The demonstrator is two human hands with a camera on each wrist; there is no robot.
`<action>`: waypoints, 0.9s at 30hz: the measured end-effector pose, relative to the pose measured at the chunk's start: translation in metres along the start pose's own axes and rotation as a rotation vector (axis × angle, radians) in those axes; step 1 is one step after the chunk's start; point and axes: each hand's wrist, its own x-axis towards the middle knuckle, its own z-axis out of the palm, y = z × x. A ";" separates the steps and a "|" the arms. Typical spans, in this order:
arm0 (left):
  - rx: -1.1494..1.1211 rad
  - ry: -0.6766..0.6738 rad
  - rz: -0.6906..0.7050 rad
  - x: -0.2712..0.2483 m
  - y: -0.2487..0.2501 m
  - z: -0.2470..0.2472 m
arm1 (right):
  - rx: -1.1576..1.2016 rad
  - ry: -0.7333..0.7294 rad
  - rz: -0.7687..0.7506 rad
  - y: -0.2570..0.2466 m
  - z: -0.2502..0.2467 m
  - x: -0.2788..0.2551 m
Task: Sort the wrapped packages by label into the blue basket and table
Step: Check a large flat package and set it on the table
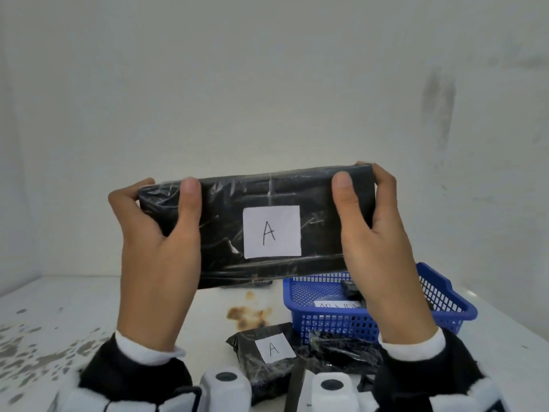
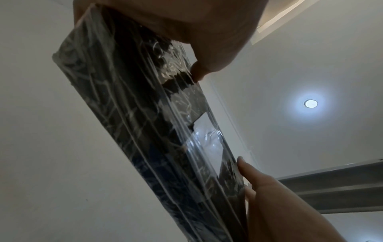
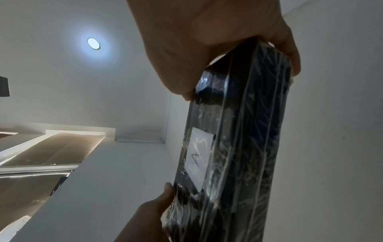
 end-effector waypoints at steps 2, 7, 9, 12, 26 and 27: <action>-0.015 0.005 -0.001 0.000 0.002 0.000 | -0.009 0.000 -0.002 0.001 0.000 0.000; -0.030 -0.059 -0.001 -0.003 0.001 0.001 | -0.021 -0.004 -0.001 0.001 0.003 -0.002; -0.015 -0.129 -0.014 -0.004 0.000 0.001 | -0.033 0.017 -0.001 0.002 0.002 -0.001; 0.028 -0.231 0.026 -0.001 -0.001 -0.001 | -0.025 0.067 0.010 0.005 -0.002 0.003; 0.025 -0.322 0.123 0.003 -0.003 -0.004 | -0.334 -0.025 -0.144 0.007 -0.012 0.005; 0.063 -0.348 0.138 0.003 -0.005 -0.004 | -0.320 -0.062 -0.204 0.006 -0.010 0.004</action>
